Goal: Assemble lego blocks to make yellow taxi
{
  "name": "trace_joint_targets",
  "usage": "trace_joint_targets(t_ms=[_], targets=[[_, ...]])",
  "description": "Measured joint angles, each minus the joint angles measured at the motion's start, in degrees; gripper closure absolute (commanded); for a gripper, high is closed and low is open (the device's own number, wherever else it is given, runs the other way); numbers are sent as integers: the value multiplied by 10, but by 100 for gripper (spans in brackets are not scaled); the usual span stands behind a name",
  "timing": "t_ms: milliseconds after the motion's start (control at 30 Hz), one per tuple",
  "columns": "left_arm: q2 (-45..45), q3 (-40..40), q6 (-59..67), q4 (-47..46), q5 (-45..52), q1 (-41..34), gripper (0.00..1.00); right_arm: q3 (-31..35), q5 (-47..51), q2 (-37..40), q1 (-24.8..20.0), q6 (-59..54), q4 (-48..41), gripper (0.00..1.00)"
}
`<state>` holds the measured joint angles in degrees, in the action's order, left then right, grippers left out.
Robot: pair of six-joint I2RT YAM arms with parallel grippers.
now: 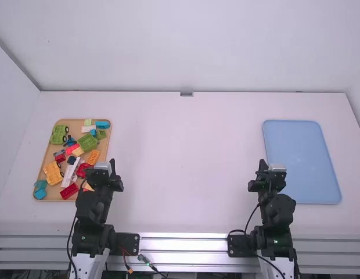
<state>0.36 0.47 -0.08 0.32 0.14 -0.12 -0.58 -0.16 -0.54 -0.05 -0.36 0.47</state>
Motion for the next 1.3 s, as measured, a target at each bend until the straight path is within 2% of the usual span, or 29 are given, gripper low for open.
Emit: trace_joint_targets(t_ms=[267, 533, 767, 1067, 1300], targets=[[1, 0, 0, 2, 0, 0, 97, 0, -1, -3, 0, -1, 0, 97], [27, 0, -2, 12, 0, 0, 89, -9, -3, -39, 0, 0, -3, 89], [64, 20, -6, 12, -4, -1, 79, -47, -9, -96, 0, -2, 7, 79], [153, 109, -19, -31, -26, -3, 61, -113, -17, -195, 0, -4, 27, 62], [236, 173, -49, -46, -82, -6, 48, -168, -26, -280, 0, -15, 38, 48]])
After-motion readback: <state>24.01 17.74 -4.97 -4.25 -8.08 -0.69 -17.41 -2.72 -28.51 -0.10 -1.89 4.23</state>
